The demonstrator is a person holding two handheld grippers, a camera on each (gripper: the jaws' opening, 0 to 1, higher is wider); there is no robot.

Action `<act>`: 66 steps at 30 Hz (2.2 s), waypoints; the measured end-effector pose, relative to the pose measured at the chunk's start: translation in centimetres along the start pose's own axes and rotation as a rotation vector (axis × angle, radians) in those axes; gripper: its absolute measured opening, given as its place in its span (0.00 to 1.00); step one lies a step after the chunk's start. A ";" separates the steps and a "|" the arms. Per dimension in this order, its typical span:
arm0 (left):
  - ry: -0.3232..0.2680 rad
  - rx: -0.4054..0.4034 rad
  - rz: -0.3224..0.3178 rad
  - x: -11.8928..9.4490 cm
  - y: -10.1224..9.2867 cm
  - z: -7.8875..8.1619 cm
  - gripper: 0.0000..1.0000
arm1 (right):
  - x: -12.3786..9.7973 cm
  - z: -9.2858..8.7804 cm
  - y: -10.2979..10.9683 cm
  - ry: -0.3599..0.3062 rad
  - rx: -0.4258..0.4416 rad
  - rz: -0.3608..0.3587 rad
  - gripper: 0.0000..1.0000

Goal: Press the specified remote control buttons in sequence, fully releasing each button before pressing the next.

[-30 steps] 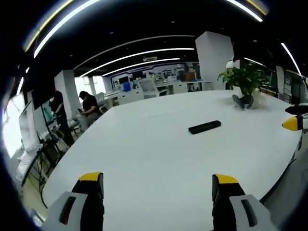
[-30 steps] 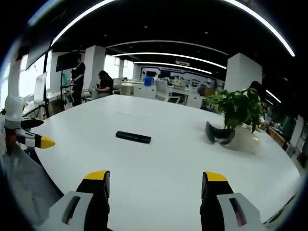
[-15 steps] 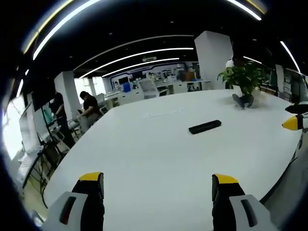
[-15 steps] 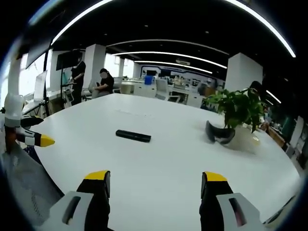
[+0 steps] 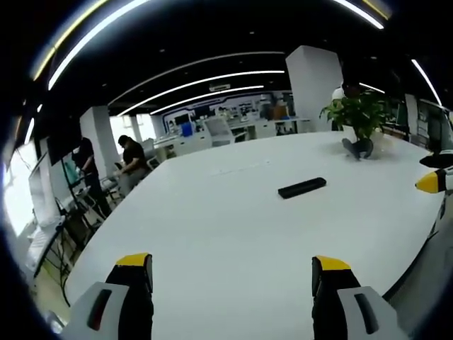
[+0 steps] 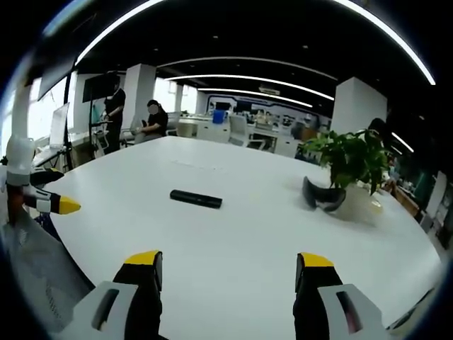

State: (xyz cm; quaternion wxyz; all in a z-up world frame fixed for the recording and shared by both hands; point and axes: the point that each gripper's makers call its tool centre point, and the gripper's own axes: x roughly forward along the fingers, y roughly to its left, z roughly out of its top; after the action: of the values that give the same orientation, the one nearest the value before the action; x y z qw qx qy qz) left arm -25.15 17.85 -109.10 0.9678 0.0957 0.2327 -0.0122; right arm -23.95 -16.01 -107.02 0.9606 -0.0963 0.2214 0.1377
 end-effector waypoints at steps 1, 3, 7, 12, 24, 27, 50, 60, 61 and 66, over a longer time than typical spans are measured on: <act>0.000 0.000 -0.001 0.0 0.0 0.0 0.97 | 0.0 0.0 0.0 0.002 0.000 -0.001 0.76; -0.006 0.013 0.001 0.0 0.1 0.2 0.96 | 0.0 0.0 0.0 0.001 0.000 0.000 0.76; -0.009 0.022 -0.001 0.0 0.2 0.3 0.96 | 0.0 -0.1 0.1 0.003 -0.003 0.002 0.76; -0.010 0.062 -0.012 0.3 0.5 0.6 0.95 | 0.0 0.0 0.1 -0.001 0.003 0.006 0.76; -0.066 0.134 -0.070 2.2 0.1 4.7 0.95 | -0.1 0.2 0.0 -0.010 0.010 0.005 0.76; -0.072 0.174 -0.084 2.9 -0.2 5.8 0.95 | -0.1 0.2 -0.1 -0.012 0.022 0.009 0.75; -0.094 0.314 -0.236 11.5 -5.7 12.5 0.84 | 0.0 0.0 0.2 -0.002 0.010 0.021 0.73; -0.041 0.383 -0.333 15.4 -7.9 13.0 0.77 | 0.1 -0.3 0.2 0.018 0.006 0.021 0.72; -0.029 0.391 -0.349 16.0 -8.2 12.9 0.77 | 0.2 -0.4 0.3 0.022 0.003 0.022 0.72; 0.006 0.429 -0.400 17.8 -9.6 12.4 0.75 | 0.4 -0.8 0.5 0.048 -0.013 0.025 0.72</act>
State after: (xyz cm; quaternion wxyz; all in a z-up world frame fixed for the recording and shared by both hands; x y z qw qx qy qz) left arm -4.34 6.46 -108.03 0.9032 0.2503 0.2420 -0.2512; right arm -24.12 -15.65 -107.96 0.9526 -0.1032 0.2445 0.1489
